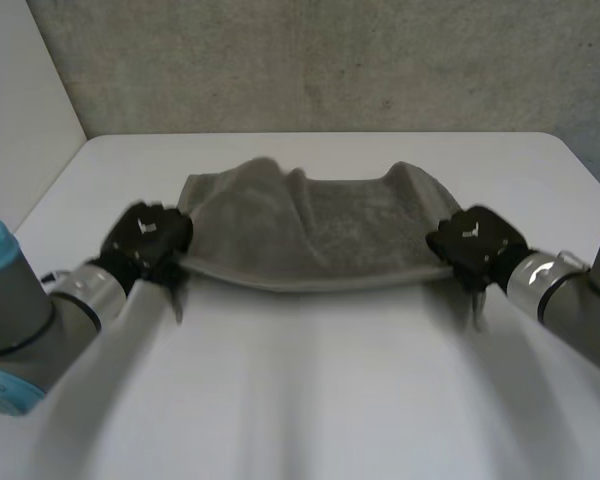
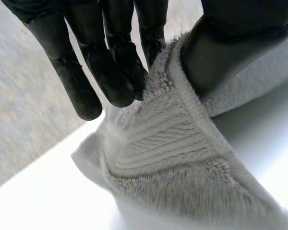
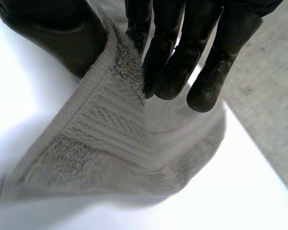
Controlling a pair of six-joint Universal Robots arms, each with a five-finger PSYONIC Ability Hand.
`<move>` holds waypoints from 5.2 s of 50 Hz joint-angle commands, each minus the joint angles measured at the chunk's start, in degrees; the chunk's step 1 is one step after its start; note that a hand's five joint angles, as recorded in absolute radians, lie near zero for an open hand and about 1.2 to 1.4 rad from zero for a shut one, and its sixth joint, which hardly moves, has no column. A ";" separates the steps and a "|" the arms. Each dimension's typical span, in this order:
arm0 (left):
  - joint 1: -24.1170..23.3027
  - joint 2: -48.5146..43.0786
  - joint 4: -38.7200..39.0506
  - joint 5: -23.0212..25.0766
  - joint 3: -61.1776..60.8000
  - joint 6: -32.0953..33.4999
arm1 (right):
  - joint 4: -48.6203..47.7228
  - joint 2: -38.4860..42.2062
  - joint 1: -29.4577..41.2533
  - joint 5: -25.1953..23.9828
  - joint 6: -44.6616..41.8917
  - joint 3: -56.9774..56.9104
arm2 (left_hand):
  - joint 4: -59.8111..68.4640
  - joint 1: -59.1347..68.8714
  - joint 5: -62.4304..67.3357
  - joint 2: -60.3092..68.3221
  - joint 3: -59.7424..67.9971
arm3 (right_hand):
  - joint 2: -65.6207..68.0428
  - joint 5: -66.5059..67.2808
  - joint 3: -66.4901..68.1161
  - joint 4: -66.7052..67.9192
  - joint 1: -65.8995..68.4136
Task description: Fold the towel.
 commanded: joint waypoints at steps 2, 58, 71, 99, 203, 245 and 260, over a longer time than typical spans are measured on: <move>0.03 -8.29 1.50 -3.38 0.43 11.02 | -9.29 3.48 0.02 5.70 0.53 4.73 | -9.36 -4.00 -5.37 -8.77 -8.57 | 3.53 2.53 3.44 3.36 2.46; 1.96 9.19 1.32 -11.92 -1.94 9.98 | 13.27 -8.37 -7.17 7.05 7.74 -7.30 | 1.96 7.32 5.95 2.55 2.75 | 3.53 2.53 3.44 3.36 2.46; 1.79 27.12 -9.21 -5.16 0.52 4.00 | 26.29 -16.57 -11.49 1.15 -0.60 -17.15 | 1.96 7.32 5.95 2.55 2.75 | 3.53 2.53 3.44 3.36 2.46; 0.91 -13.82 -13.52 -5.41 33.45 5.23 | 19.27 20.17 -2.43 7.13 -4.48 -43.79 | 1.96 7.32 5.95 2.55 2.75 | 3.53 2.53 3.44 3.36 2.46; -0.76 -2.50 -12.48 -14.11 13.35 -2.15 | -9.03 17.80 -8.41 8.88 4.22 -11.36 | -66.31 -60.95 -62.32 -65.72 -65.52 | -7.62 -8.63 -7.72 -7.80 -8.70; -0.68 -2.41 -10.98 -14.11 11.07 -2.15 | 6.88 16.13 25.78 10.38 -3.69 -29.55 | -66.81 -61.45 -62.82 -66.23 -66.03 | -59.32 -60.32 -59.41 -59.49 -60.39; -5.07 -1.88 -10.81 -14.11 14.14 -2.15 | 5.74 8.24 15.07 16.01 2.27 -16.22 | -66.98 -61.62 -62.99 -66.40 -66.19 | -66.47 -67.47 -66.56 -66.64 -67.54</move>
